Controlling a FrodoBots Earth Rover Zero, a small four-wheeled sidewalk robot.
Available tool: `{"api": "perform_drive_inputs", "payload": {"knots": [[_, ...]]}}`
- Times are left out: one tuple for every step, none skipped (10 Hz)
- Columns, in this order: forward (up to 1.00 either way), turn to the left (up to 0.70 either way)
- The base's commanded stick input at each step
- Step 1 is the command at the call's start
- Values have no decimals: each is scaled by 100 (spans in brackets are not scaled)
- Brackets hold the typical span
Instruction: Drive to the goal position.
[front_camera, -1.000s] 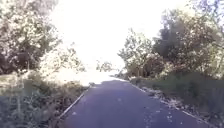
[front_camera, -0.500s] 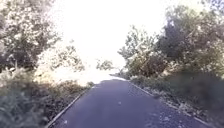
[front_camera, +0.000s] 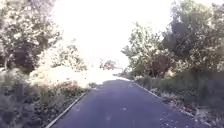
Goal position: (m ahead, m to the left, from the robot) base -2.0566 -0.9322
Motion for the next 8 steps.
{"api": "perform_drive_inputs", "payload": {"knots": [[50,0],[50,0],[50,0],[50,0],[50,0],[50,0],[50,0],[50,0]]}}
